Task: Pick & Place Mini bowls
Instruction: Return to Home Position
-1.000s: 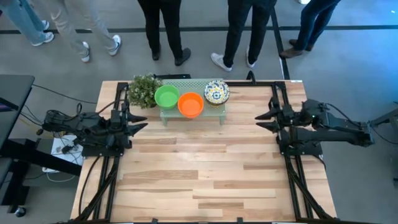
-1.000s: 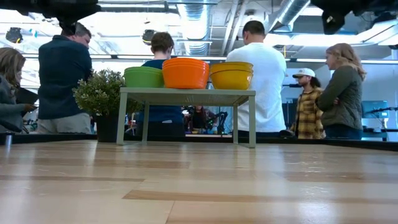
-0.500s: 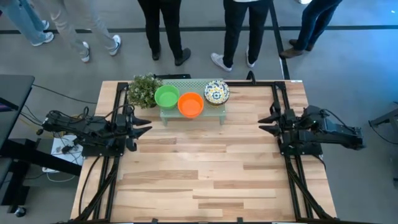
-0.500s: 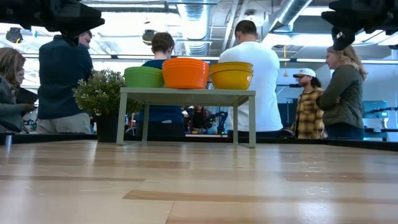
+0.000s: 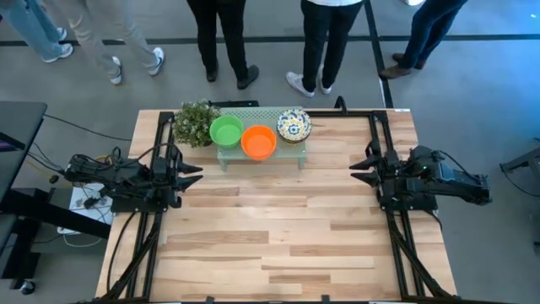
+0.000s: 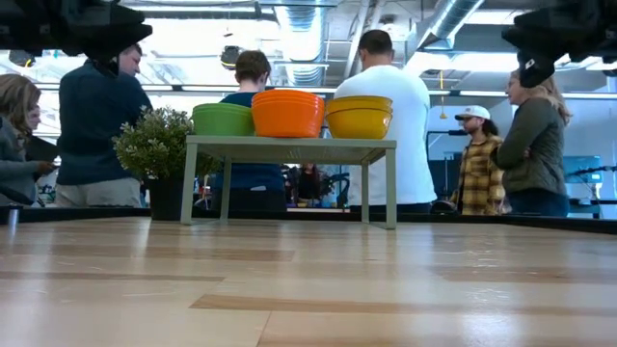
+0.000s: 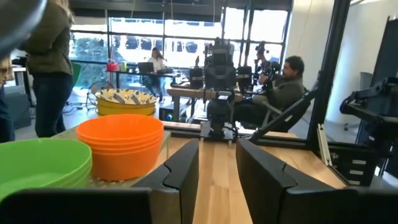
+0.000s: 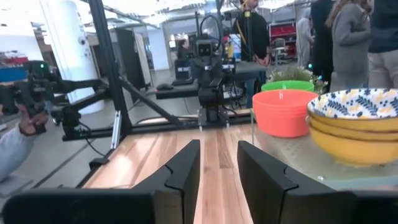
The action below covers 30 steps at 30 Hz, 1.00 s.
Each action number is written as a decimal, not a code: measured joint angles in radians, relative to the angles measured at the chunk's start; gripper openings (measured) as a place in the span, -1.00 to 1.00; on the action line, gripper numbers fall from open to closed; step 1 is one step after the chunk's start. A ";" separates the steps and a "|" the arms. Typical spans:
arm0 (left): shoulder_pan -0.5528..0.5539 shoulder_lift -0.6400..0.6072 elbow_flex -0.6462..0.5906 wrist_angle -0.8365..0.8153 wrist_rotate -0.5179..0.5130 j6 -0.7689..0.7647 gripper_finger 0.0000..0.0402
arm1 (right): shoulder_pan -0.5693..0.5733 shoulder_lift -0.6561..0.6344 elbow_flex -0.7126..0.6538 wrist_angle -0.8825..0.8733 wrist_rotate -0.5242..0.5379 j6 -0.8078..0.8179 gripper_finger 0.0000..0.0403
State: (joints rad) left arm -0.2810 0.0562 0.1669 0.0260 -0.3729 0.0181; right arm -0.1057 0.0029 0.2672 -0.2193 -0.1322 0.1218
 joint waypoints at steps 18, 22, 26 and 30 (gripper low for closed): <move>0.000 -0.056 -0.079 0.028 0.006 -0.003 -0.46 | -0.001 0.000 -0.108 0.106 0.001 0.009 -0.49; 0.000 -0.056 -0.106 0.050 0.005 -0.004 -0.46 | -0.001 0.000 -0.115 0.109 0.001 0.011 -0.49; 0.000 -0.056 -0.123 0.071 0.004 -0.004 -0.46 | -0.001 0.000 -0.158 0.177 0.000 0.010 -0.49; 0.000 -0.056 -0.140 0.086 0.004 -0.006 -0.46 | -0.003 0.000 -0.207 0.213 0.001 0.011 -0.49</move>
State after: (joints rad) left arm -0.2806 0.0002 0.0264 0.1121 -0.3687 0.0120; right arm -0.1089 0.0025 0.0602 -0.0065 -0.1310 0.1326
